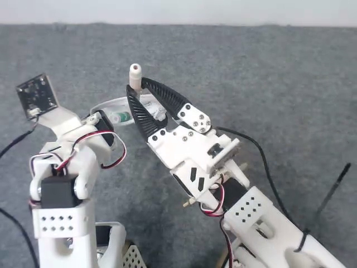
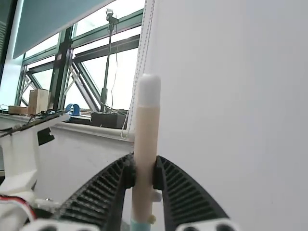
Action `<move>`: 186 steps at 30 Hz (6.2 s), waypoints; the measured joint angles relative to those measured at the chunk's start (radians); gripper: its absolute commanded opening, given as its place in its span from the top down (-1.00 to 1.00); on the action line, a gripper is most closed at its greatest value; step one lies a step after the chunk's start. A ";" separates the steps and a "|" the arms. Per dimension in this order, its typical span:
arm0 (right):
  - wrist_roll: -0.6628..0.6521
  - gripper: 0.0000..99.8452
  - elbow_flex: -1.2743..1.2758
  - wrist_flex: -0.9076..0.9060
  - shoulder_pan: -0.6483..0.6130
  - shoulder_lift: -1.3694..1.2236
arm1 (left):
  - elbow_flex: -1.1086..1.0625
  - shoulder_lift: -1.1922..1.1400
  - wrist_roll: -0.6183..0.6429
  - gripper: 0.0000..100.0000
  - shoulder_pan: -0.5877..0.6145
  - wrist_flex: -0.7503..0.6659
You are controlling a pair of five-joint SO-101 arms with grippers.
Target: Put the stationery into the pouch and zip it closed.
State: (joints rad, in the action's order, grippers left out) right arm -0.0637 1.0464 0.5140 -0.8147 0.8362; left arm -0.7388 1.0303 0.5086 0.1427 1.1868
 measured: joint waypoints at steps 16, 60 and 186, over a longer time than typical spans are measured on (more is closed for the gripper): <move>-0.313 0.98 0.000 -0.275 -0.003 0.000 | 0.000 0.000 0.000 0.98 -0.002 0.000; -0.252 0.62 0.083 -0.750 -0.044 0.384 | -0.060 0.003 0.002 0.98 0.005 -0.098; 0.460 0.99 -0.330 -1.722 0.568 -0.348 | -0.061 -0.002 0.044 0.98 0.091 -0.110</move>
State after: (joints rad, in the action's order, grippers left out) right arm 0.3966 0.7165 -1.2075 -0.2470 0.4879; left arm -0.8002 1.0288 0.5531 0.2332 1.0764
